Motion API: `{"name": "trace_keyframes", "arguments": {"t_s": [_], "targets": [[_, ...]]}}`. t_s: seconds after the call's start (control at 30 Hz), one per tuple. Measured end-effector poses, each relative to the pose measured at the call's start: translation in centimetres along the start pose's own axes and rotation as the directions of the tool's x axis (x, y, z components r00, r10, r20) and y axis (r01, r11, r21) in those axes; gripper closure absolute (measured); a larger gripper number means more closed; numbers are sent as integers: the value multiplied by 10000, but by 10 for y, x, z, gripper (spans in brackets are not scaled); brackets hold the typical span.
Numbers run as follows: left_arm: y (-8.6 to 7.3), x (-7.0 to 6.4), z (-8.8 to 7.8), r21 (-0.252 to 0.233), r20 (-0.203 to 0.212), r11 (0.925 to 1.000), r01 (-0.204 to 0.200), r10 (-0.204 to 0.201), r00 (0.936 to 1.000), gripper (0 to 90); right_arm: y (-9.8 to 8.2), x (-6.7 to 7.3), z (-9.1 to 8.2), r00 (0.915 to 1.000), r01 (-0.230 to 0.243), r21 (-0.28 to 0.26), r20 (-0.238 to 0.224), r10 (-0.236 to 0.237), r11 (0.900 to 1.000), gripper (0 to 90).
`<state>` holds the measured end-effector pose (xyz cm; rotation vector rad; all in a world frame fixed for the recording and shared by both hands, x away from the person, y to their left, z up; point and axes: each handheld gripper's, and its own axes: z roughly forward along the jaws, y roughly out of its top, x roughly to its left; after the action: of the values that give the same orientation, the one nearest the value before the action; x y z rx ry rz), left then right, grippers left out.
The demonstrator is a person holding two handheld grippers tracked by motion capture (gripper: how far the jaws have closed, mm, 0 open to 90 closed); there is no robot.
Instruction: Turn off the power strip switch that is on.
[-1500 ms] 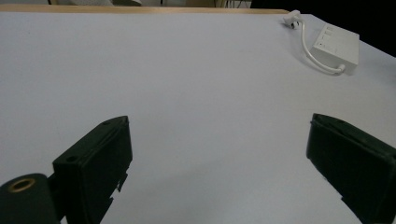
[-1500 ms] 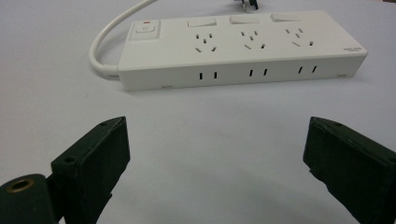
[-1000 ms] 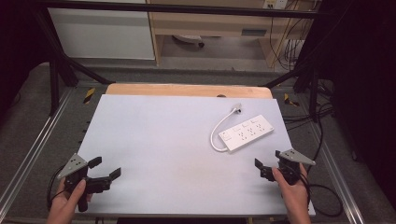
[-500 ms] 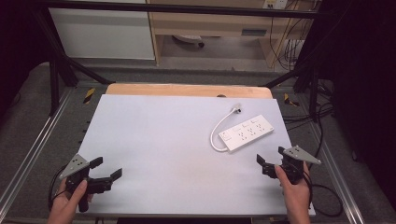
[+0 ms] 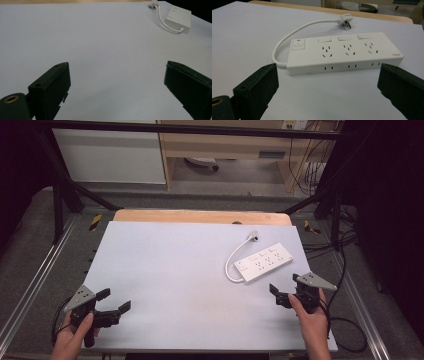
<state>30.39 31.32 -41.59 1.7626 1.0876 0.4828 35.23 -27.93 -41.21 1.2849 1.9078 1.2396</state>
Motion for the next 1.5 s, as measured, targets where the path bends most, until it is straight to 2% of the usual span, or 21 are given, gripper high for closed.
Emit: {"name": "trace_keyframes", "arguments": {"t_s": [0.13,0.53,0.7,0.77,0.83,0.97,1.03,1.1,1.3,1.5], "targets": [[0,0,0,23,-28,10000,-13,13,10000,67,6,3,0,9998,127,-63,-117,-127,9999,36],[0,0,0,29,-36,10000,-19,19,10000,67,23,-1,0,10000,-60,-445,-15,59,9990,38],[0,0,0,36,-45,10000,-22,22,10000,67,27,-3,1,10000,-34,-353,-33,33,9994,44],[-1,0,0,37,-51,10000,-20,20,10000,67,30,-5,3,9994,-280,-357,-234,271,9990,52],[-1,0,0,37,-69,10000,-30,30,10000,67,32,-5,3,9995,-216,-343,-244,207,9992,57],[-1,0,0,31,-63,10000,-26,26,10000,67,38,-5,5,9996,-188,-359,-220,180,9992,77],[-1,0,1,36,-67,10000,-19,19,10000,67,45,-6,7,9996,-275,-410,24,276,9988,82],[-1,0,1,40,-62,10000,-26,26,10000,67,47,-7,8,9995,-317,-400,18,318,9987,82],[-1,0,1,54,-45,10000,13,-12,10000,67,61,-8,14,9999,-58,-323,101,62,9995,104],[-1,0,1,46,-45,10000,22,-22,10000,67,77,-9,24,9999,104,-241,-24,-105,9997,134]]}}
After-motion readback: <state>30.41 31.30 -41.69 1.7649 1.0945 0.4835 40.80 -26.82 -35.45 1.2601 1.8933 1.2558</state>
